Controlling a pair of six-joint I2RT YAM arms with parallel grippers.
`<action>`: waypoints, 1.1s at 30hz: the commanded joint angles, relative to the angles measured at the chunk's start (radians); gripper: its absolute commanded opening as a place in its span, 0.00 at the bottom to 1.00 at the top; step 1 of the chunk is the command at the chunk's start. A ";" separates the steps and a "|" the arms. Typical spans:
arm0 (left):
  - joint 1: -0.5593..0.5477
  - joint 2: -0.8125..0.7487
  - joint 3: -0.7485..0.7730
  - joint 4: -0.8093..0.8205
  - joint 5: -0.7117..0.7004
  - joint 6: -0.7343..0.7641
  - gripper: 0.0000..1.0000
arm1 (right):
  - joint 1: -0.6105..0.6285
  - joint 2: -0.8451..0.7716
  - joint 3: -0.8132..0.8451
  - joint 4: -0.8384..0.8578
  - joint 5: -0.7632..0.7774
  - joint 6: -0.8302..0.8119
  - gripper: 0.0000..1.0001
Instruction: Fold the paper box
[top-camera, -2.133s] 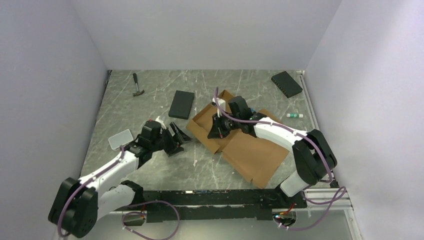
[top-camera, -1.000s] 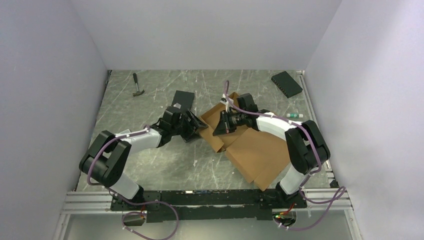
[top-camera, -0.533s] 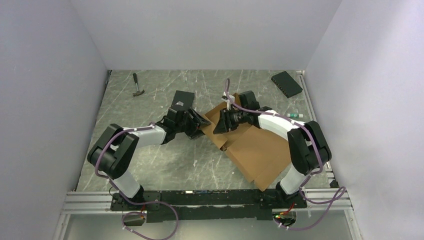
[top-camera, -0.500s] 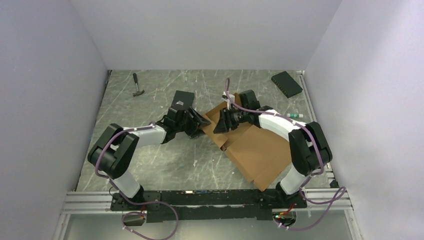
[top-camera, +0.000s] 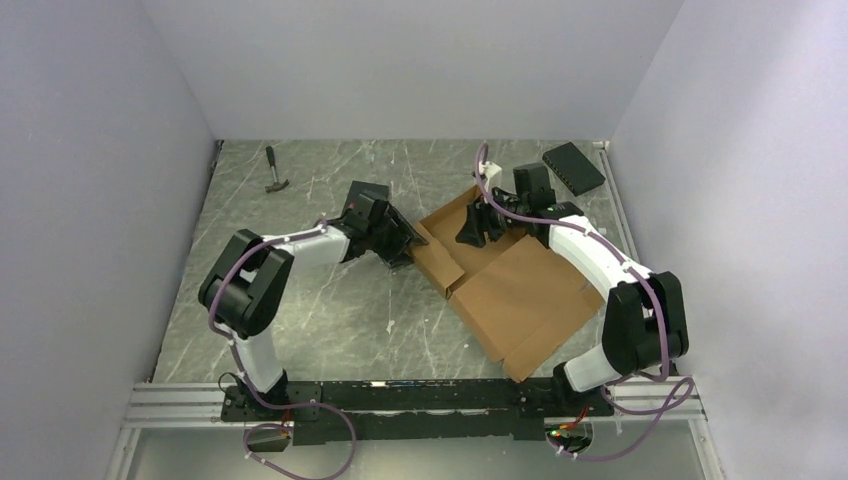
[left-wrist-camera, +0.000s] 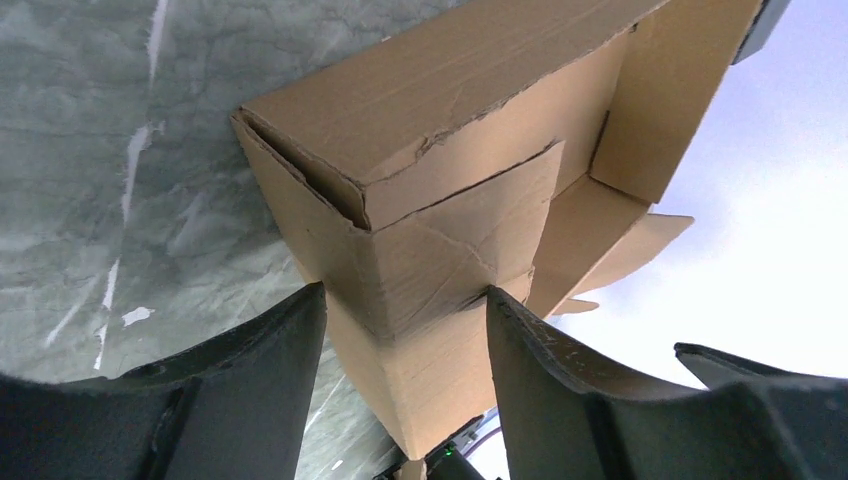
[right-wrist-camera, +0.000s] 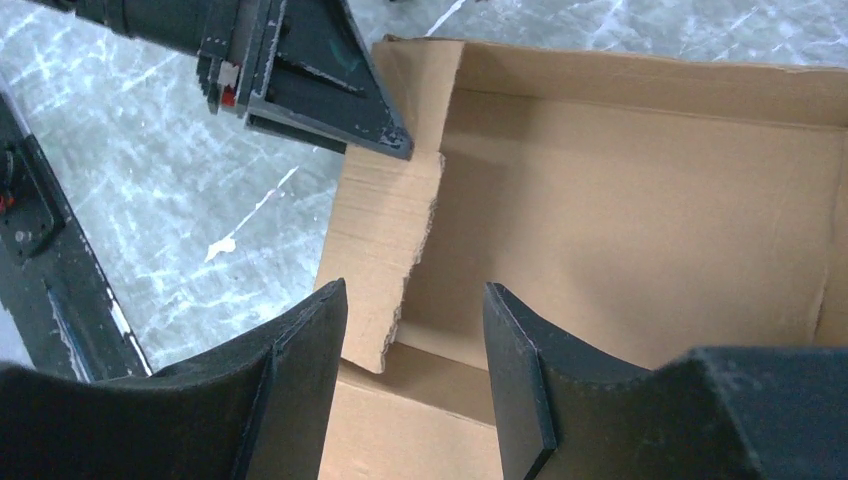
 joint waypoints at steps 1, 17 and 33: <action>-0.027 0.033 0.105 -0.185 -0.010 0.036 0.63 | 0.004 -0.005 0.024 -0.073 -0.116 -0.136 0.56; -0.031 0.089 0.193 -0.280 0.009 0.107 0.41 | 0.153 0.248 0.057 -0.064 0.090 -0.020 0.05; -0.031 0.158 0.224 -0.340 -0.005 0.235 0.00 | 0.150 0.303 0.105 -0.107 0.020 -0.019 0.07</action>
